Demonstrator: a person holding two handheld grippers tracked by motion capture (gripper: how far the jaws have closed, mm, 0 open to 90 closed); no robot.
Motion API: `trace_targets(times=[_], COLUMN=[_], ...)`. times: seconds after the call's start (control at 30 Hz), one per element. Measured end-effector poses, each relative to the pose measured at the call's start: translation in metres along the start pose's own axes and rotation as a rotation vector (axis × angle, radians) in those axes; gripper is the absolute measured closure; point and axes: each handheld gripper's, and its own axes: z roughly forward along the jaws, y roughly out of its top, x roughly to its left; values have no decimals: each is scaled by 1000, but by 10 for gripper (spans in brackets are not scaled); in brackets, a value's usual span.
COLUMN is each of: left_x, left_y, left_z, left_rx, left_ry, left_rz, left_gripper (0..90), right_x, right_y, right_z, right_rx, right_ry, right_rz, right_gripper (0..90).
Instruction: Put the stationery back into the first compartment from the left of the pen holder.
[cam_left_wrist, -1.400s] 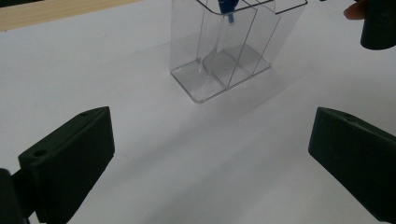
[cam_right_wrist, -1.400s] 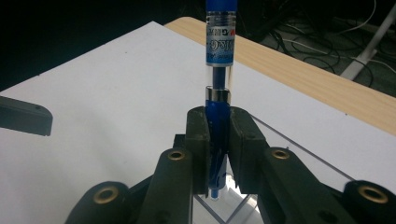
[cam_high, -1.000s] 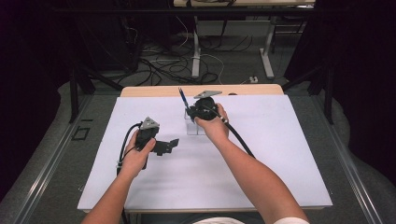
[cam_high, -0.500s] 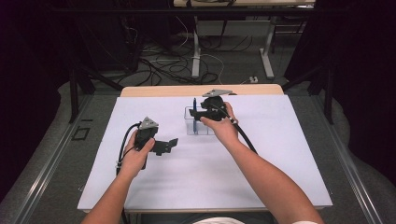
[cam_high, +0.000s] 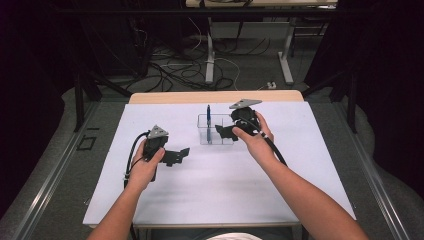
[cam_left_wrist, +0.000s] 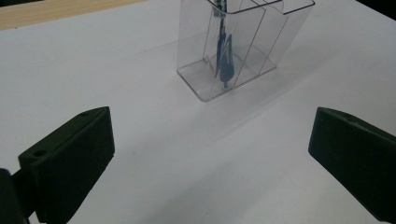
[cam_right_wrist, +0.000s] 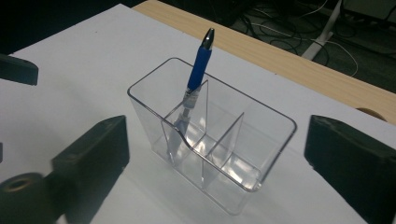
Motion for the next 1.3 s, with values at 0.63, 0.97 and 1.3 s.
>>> trace_targets(times=[0.63,0.97,1.3], left_x=[0,3,19], left_y=[-6,-12,-17], left_z=[-7,-15,-23], left_rx=[-7,-24,-58], left_ry=[6,42,112], left_rz=[-30,-48,-117], left_gripper=[3,3,3], right_x=[-37,-59,-82], right_y=[-34,-62,-98], right_z=[-51,-70,-83], right_rx=[4,1,-1], right_ry=[-33,-94,-154], right_rz=[46,88,164], right_gripper=[12,32,42])
